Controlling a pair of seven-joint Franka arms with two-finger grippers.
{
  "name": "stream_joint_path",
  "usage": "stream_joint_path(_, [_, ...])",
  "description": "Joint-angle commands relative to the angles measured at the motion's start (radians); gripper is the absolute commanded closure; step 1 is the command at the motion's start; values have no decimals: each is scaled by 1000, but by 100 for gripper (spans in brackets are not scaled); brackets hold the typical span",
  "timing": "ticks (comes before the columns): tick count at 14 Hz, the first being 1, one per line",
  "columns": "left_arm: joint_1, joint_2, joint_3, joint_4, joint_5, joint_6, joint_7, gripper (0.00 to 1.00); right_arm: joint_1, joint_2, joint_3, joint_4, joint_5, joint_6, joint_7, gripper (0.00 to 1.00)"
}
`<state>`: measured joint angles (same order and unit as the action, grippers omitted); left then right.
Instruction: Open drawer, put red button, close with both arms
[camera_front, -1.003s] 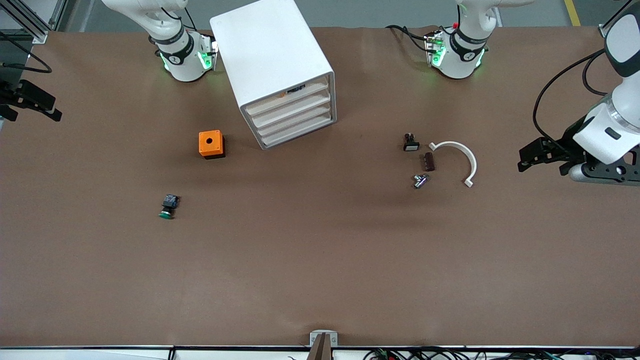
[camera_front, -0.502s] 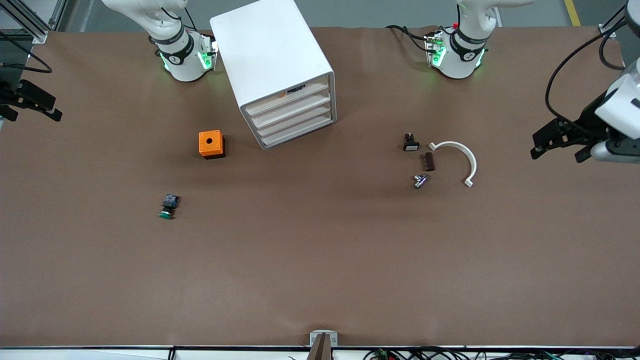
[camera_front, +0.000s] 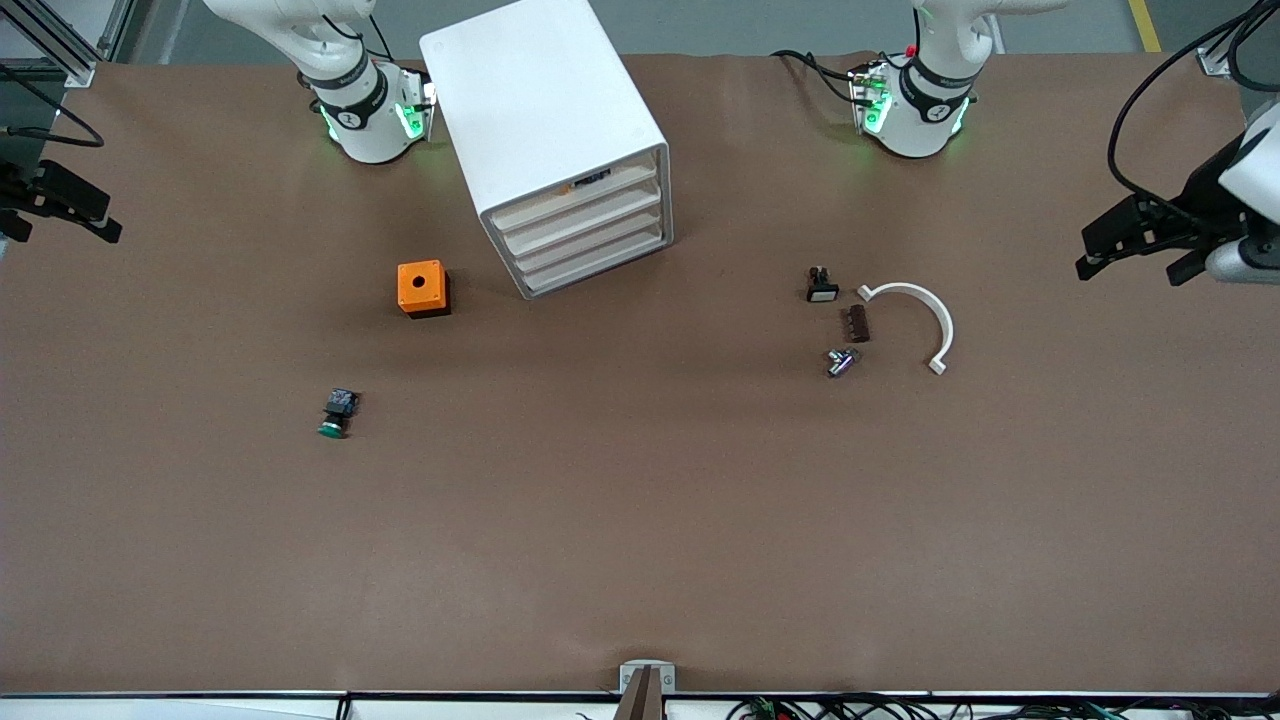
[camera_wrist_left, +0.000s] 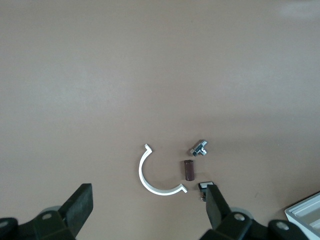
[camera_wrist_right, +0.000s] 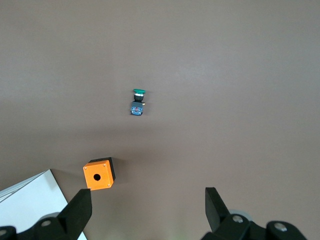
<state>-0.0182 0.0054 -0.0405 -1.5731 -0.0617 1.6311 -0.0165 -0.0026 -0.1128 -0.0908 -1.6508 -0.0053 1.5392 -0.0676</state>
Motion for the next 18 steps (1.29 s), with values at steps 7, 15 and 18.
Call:
stream_joint_path(7, [0, 27, 4, 41, 22, -5, -14, 0, -2, -24, 6, -21, -16, 4, -8, 0])
stream_joint_path(15, [0, 30, 5, 41, 25, -17, -8, 0, -2, -22, 6, -21, -16, 2, -6, 0])
stream_joint_path(18, [0, 30, 5, 41, 25, -16, -10, 0, -2, -22, 9, -20, -16, 2, -6, 0])
